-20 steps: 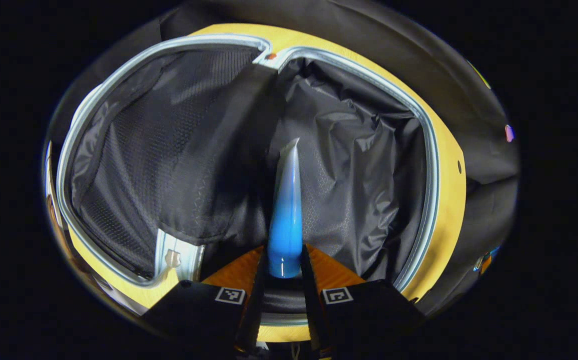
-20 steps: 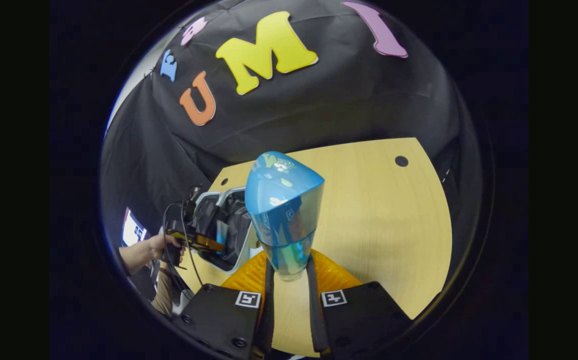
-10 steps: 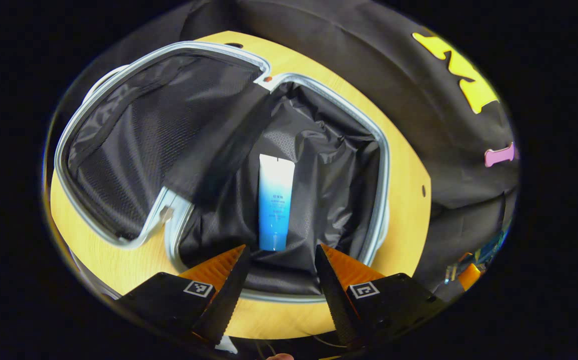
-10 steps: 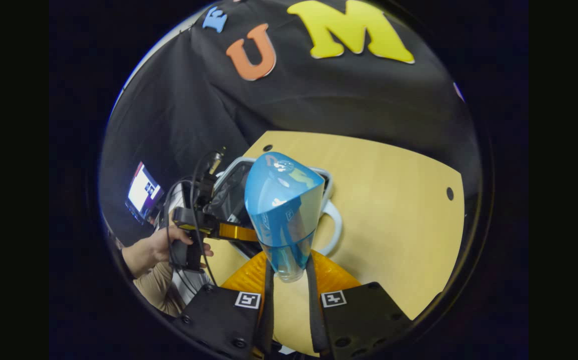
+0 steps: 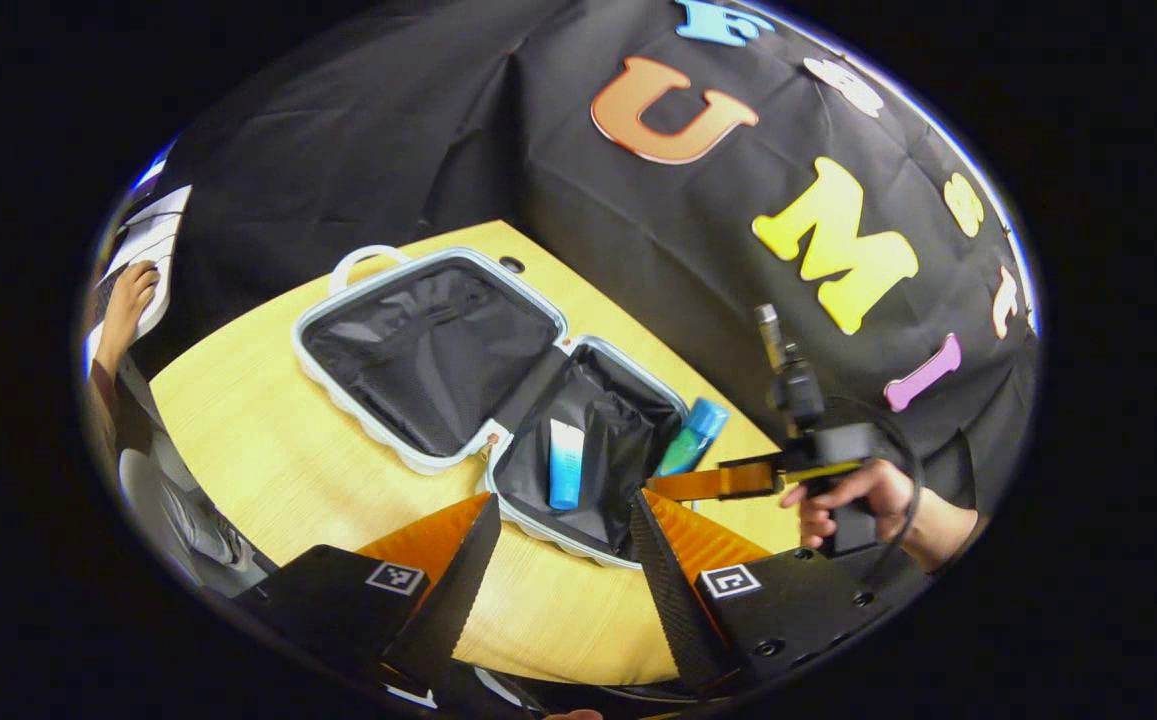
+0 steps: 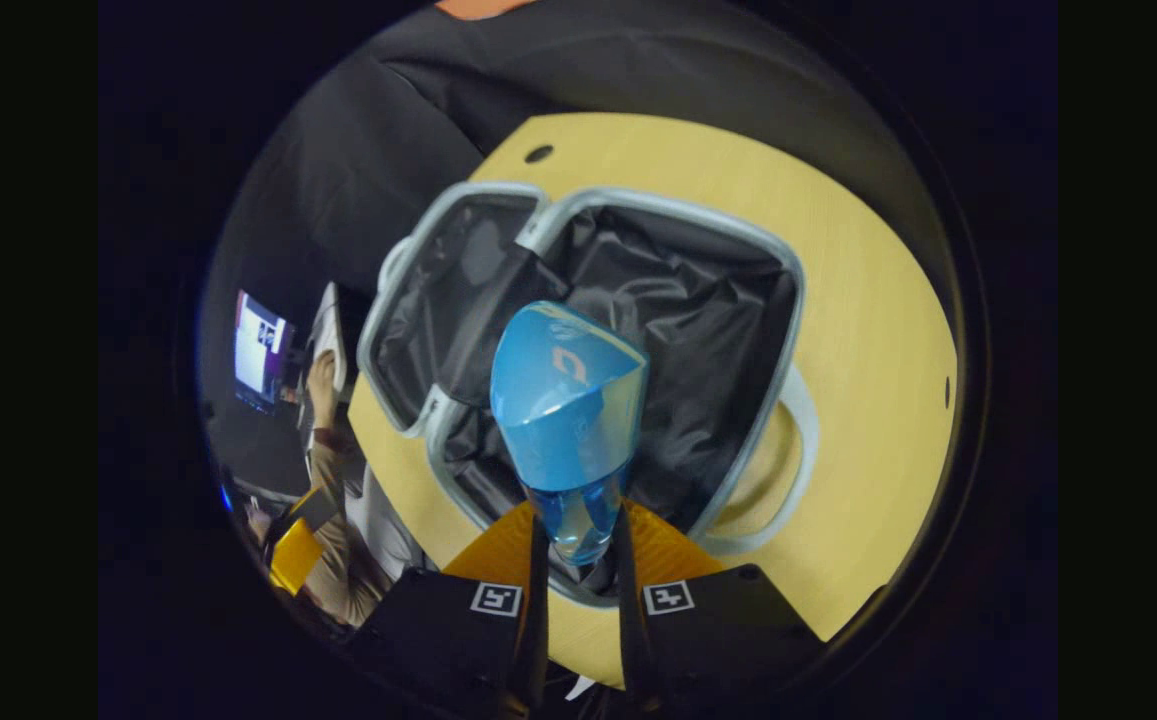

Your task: First open the suitcase, pack the skin care products into it, and then close the suitcase.

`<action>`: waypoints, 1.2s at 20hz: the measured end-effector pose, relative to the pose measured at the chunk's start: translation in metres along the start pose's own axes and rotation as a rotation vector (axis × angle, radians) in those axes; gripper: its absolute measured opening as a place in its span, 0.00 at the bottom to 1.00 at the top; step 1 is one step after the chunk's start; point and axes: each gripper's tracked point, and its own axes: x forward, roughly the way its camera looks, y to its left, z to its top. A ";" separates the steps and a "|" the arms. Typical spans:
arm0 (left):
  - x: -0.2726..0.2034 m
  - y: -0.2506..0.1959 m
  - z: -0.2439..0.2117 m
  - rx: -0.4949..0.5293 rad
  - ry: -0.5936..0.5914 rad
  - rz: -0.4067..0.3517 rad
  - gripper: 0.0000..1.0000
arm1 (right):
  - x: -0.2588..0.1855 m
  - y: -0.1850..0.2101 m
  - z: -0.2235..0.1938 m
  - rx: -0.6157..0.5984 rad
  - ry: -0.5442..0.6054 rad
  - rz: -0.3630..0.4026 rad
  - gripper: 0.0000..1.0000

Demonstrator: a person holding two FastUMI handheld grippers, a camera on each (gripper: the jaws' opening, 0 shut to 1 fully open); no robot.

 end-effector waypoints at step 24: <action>-0.015 0.054 0.007 0.106 0.034 -0.039 0.97 | -0.010 -0.021 -0.009 0.169 -0.053 -0.101 0.63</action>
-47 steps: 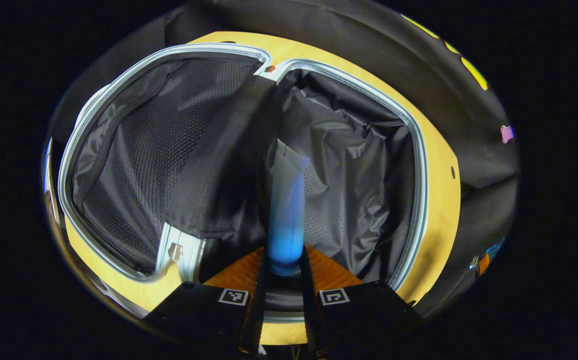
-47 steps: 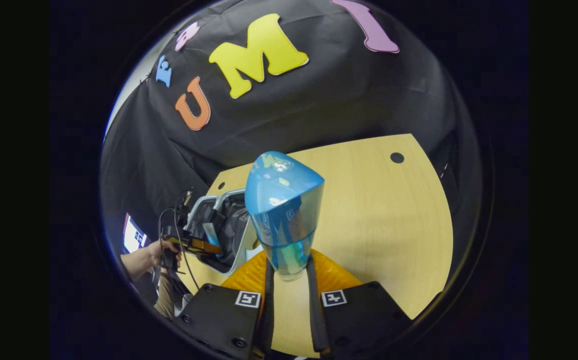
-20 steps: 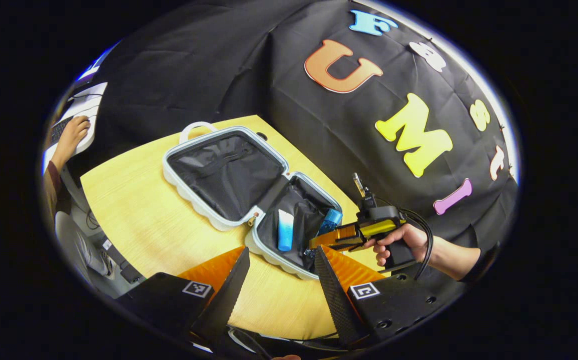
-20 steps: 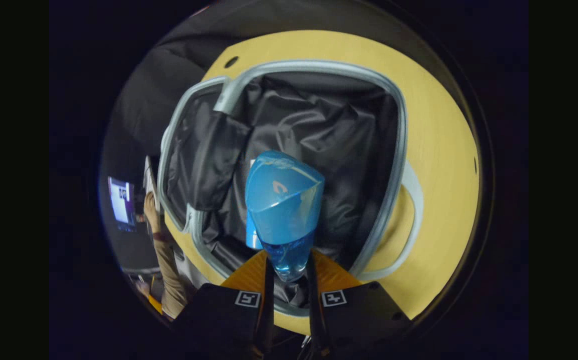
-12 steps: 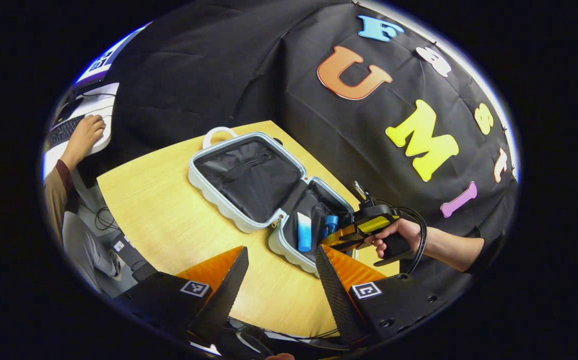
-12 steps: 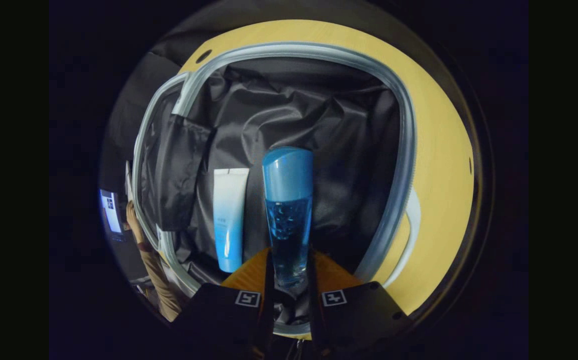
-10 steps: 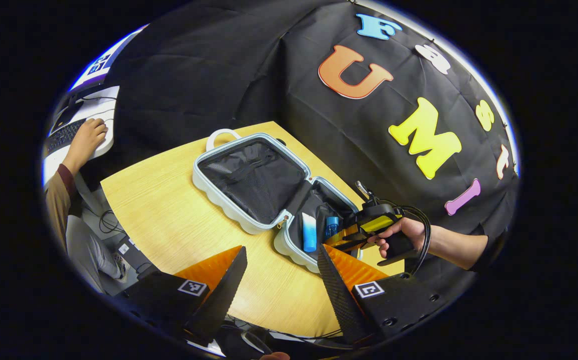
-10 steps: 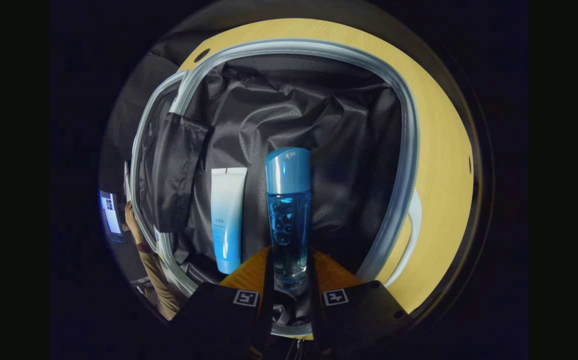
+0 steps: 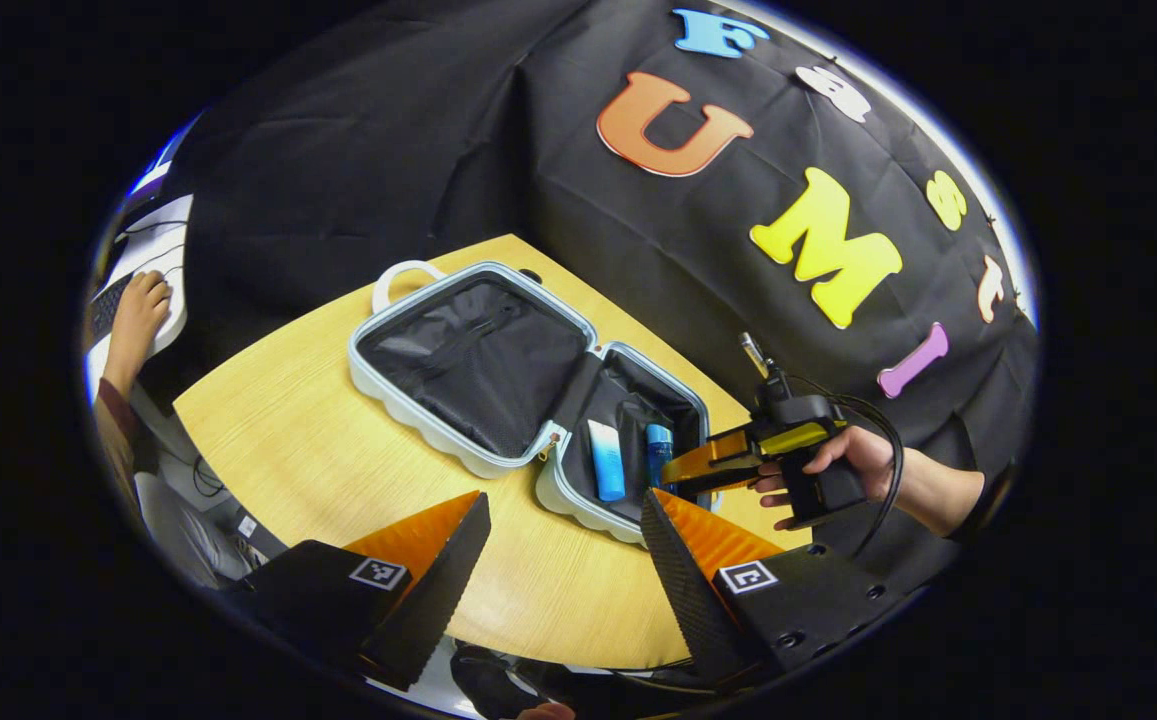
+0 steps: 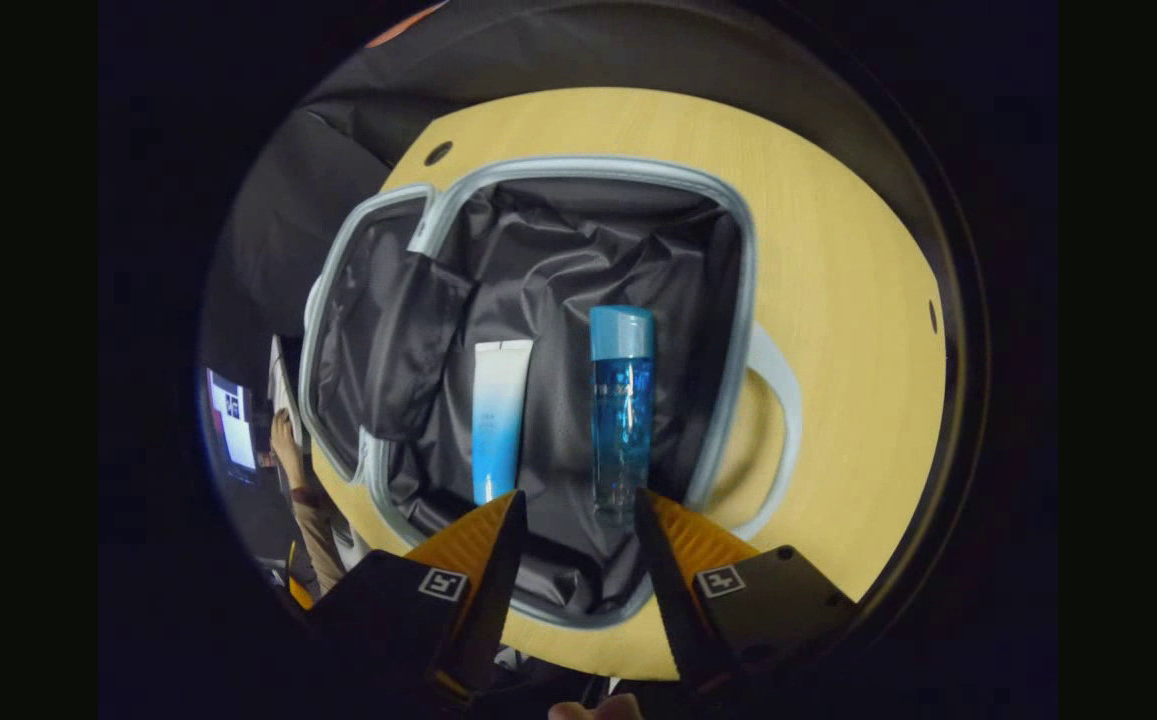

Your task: First open the suitcase, pack the skin care products into it, and then close the suitcase.

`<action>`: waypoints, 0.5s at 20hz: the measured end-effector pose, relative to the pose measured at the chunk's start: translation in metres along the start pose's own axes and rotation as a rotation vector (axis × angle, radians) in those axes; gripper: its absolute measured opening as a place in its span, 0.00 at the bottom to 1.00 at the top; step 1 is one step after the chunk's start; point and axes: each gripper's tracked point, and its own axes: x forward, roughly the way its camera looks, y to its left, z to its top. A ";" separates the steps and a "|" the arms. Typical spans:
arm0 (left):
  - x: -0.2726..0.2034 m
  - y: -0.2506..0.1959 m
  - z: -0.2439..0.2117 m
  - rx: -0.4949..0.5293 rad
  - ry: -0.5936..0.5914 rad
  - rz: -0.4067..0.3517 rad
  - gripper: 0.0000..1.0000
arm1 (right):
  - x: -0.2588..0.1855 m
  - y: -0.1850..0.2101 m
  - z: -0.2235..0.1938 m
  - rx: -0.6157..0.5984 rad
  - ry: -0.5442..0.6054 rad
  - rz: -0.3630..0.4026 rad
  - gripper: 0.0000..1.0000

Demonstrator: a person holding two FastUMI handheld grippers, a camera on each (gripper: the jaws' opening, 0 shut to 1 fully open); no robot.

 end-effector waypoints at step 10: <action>0.066 0.132 0.096 0.263 0.073 0.128 0.98 | -0.155 -0.088 -0.081 -0.007 -0.367 0.062 0.72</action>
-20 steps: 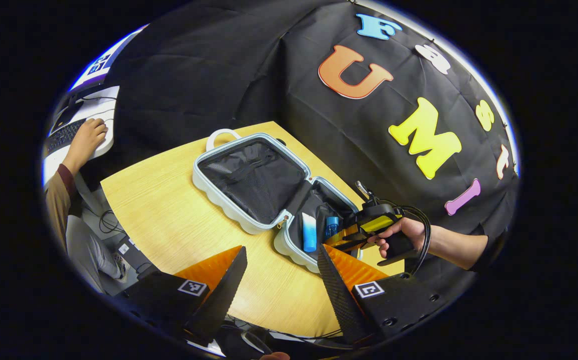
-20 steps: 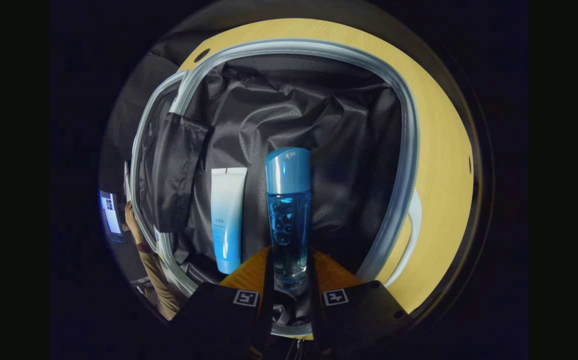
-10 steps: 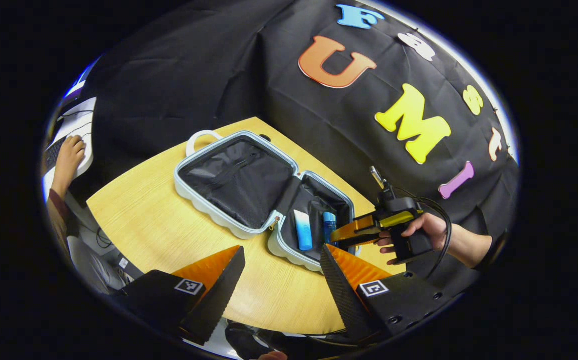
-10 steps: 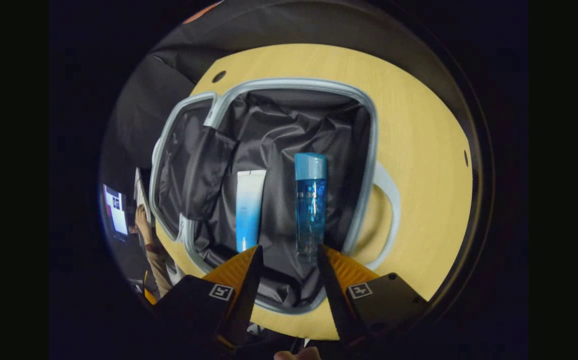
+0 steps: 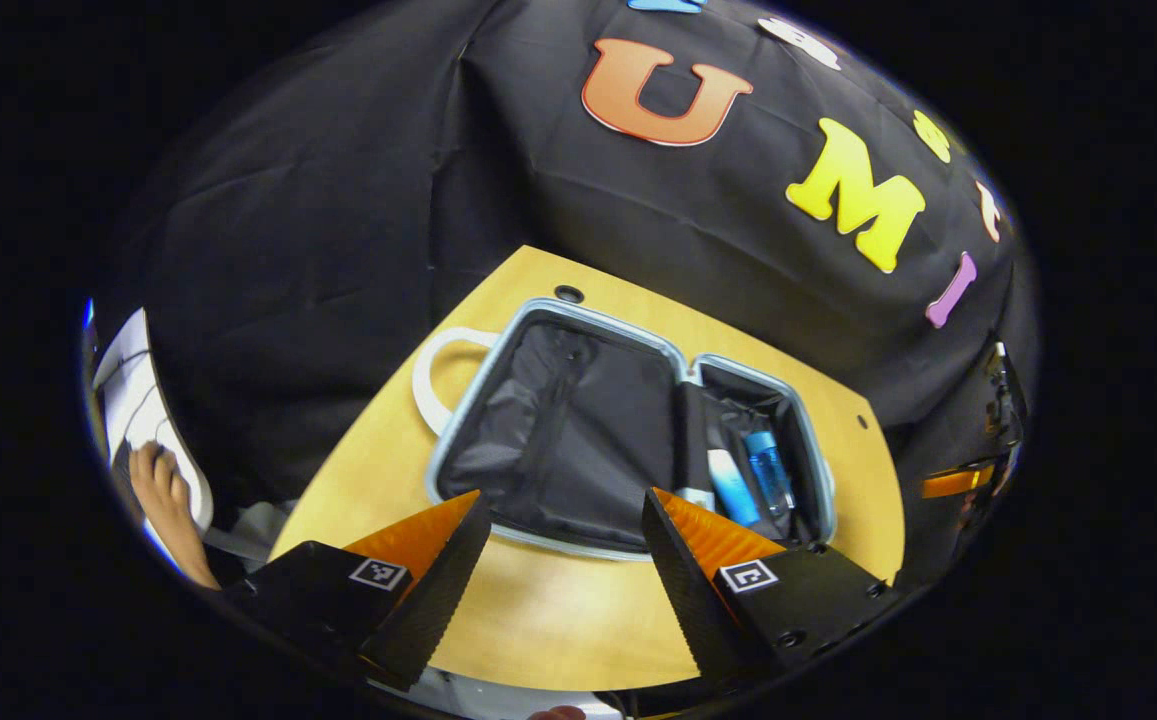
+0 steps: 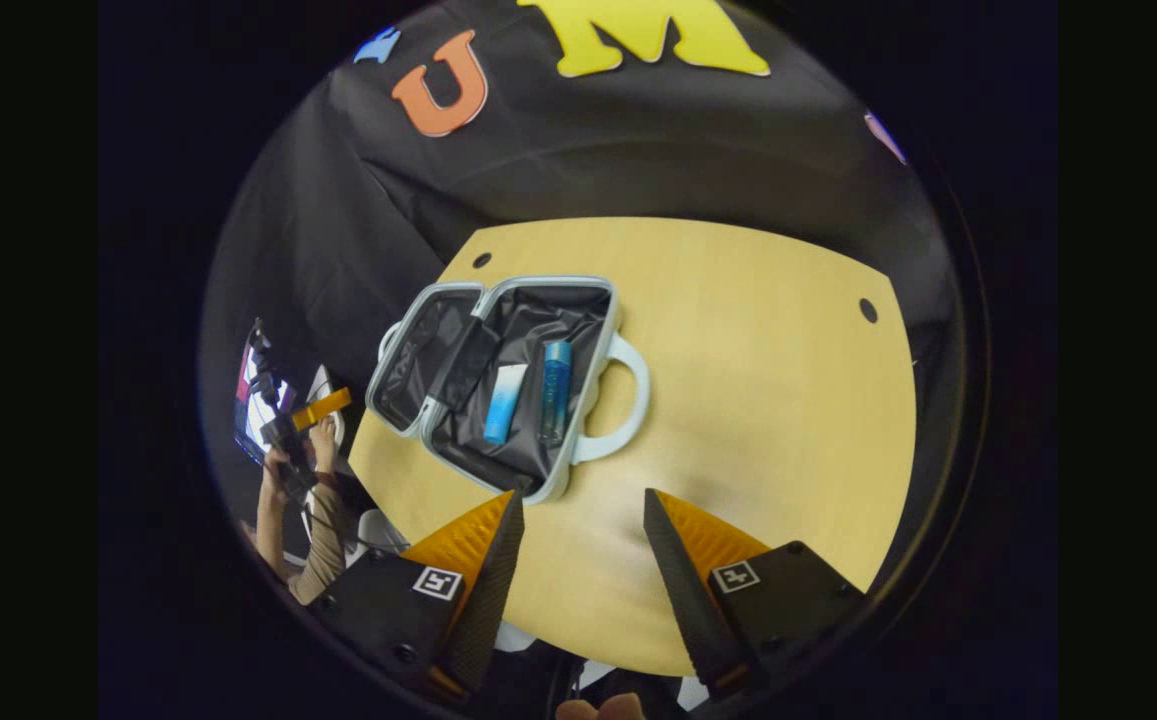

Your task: First open the suitcase, pack the skin care products into it, and then close the suitcase.

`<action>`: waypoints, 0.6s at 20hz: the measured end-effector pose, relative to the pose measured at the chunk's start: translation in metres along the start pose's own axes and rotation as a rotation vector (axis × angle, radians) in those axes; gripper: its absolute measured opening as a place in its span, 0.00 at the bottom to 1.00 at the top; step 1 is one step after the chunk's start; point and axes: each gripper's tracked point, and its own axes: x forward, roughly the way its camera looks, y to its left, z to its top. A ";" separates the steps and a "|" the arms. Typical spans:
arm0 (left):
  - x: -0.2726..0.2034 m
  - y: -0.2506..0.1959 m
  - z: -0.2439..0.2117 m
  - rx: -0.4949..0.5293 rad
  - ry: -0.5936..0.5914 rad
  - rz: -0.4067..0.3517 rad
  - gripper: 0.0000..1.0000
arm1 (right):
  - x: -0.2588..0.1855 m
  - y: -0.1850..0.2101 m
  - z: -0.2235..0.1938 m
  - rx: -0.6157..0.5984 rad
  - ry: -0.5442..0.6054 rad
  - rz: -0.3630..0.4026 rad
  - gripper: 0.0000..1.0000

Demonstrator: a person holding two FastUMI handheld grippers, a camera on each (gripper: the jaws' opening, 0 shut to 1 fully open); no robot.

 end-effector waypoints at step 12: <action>0.146 0.120 0.045 -0.055 0.074 0.128 0.90 | -0.036 -0.053 -0.068 0.218 0.068 -0.048 0.67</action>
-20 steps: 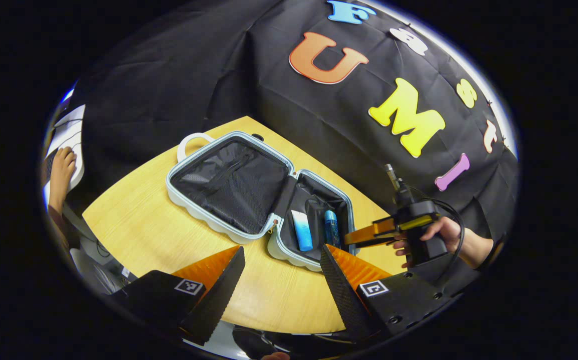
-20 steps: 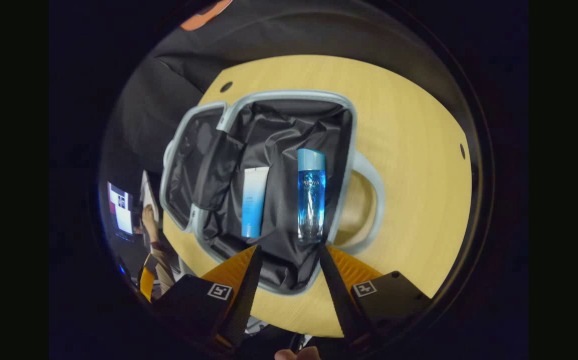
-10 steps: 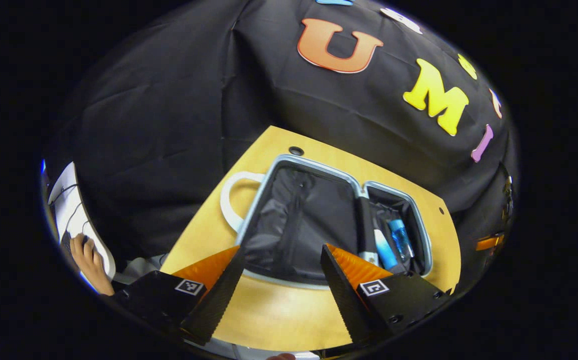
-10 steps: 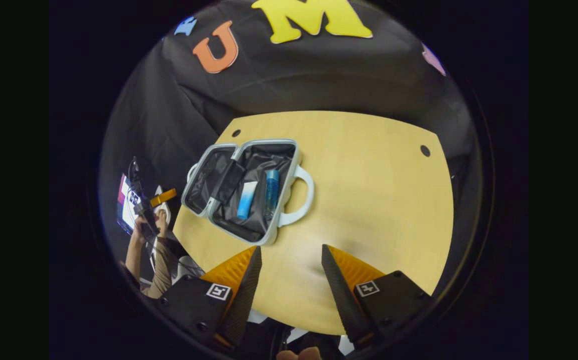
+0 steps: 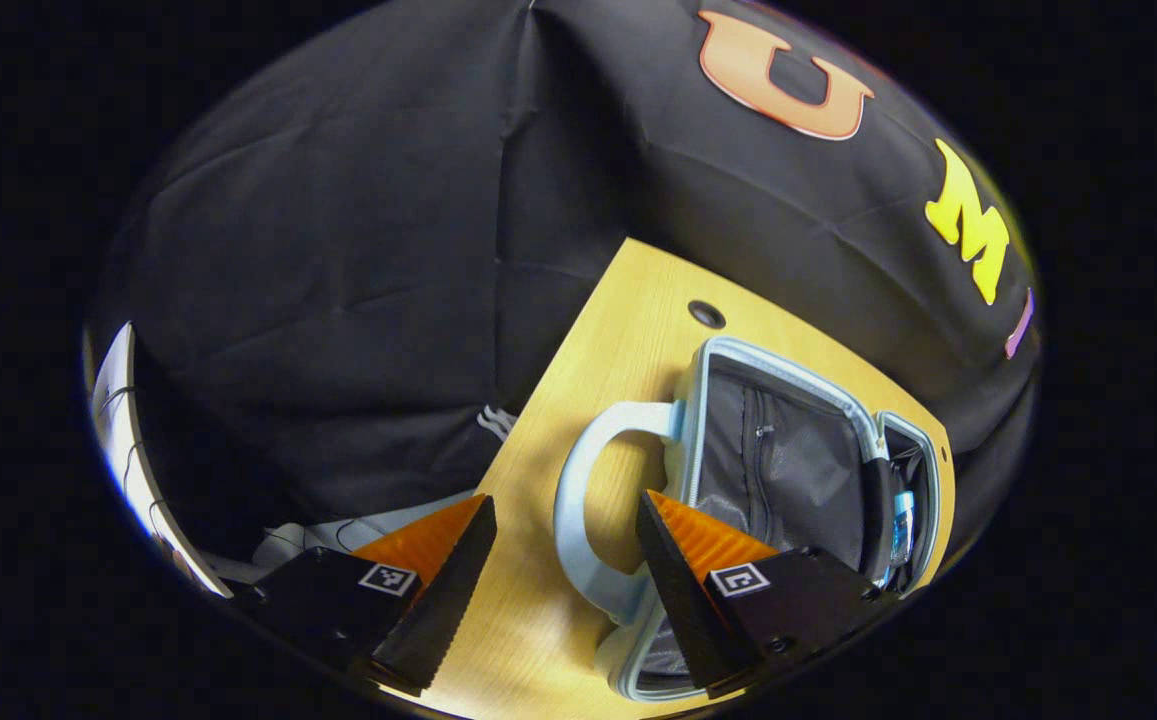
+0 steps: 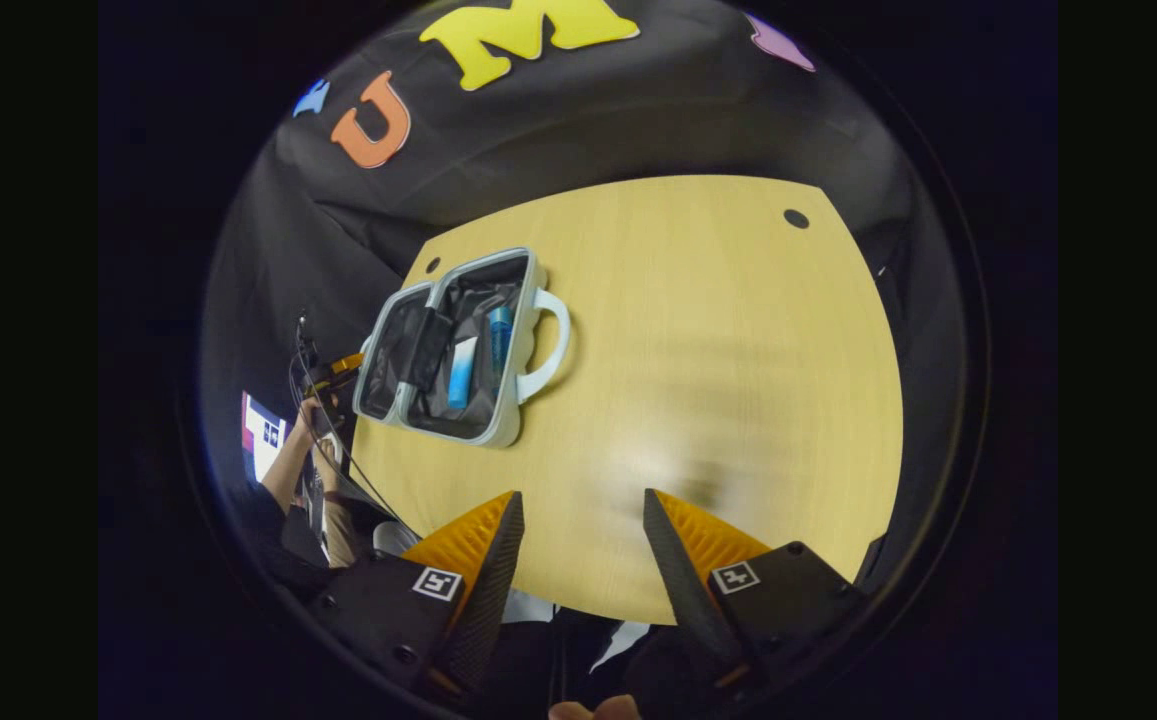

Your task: First open the suitcase, pack the skin care products into it, and then close the suitcase.

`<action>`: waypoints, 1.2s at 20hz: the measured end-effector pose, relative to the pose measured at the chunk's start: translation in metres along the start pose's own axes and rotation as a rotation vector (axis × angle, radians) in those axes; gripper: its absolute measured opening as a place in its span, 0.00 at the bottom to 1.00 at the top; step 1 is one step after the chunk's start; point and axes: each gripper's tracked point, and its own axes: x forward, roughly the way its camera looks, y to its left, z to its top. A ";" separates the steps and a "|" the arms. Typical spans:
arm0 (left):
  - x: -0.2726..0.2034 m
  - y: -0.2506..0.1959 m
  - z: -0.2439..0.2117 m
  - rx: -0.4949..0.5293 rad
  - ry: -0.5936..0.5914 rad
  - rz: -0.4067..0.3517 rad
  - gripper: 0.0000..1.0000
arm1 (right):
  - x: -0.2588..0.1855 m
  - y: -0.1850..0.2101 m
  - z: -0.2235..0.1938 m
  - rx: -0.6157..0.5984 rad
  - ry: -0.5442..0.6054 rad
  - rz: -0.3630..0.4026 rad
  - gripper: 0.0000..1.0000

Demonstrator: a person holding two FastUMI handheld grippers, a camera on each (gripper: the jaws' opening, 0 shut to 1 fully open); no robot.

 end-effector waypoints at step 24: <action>-0.167 -0.173 0.087 0.241 -0.217 0.198 0.10 | -0.047 -0.036 -0.013 0.122 -0.123 0.173 0.72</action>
